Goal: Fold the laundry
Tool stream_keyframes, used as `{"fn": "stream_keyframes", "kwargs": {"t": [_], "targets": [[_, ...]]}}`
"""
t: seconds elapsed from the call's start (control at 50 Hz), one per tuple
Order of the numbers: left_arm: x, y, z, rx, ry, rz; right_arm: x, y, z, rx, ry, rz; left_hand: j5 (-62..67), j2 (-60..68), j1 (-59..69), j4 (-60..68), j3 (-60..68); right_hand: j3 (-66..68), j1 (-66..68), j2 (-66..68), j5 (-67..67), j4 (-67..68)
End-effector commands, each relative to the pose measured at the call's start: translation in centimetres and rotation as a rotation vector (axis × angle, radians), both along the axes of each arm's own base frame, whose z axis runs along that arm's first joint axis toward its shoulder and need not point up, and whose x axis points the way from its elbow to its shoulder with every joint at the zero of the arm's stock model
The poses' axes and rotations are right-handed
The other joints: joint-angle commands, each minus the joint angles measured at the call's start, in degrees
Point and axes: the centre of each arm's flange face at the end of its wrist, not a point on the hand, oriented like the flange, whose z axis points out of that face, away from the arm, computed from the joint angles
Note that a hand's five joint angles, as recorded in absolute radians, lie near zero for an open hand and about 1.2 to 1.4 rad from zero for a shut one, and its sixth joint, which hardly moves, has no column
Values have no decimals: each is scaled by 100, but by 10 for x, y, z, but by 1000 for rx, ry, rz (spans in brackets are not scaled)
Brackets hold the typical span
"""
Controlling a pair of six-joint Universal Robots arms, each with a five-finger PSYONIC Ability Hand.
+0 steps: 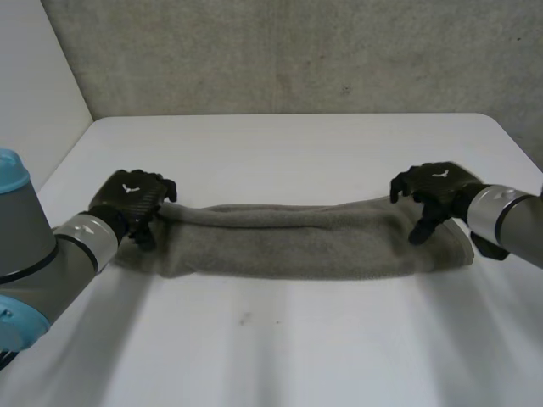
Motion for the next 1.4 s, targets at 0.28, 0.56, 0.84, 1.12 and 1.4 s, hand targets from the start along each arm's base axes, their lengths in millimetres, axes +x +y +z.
{"fn": "stream_keyframes", "kwargs": {"t": [0.28,0.56,0.84,1.12,1.4], "targets": [[13,-52,-55,171,-24,77,65,-23,-77,118,-46,108,-385,-380,-378,-384,-379,-2173,-1672,-2154,-2052,-2161],[40,-32,-55,159,-245,172,44,-22,-37,35,-5,-14,-1310,-1306,-1303,-1309,-1305,-2173,-1672,-2154,-2052,-2161],[42,-33,-47,94,-264,169,-33,-13,-45,83,95,-93,-1495,-1491,-1488,-1494,-1490,-2173,-1672,-2154,-2052,-2161],[37,-24,-12,7,-229,163,-57,-19,-70,5,144,-137,-1512,-1507,-1505,-1511,-1507,356,857,375,477,368],[32,-11,6,-27,-183,157,-111,-55,-26,-309,327,-363,-1512,-1507,-1505,-1511,-1507,4827,5328,4846,4948,4839]]}}
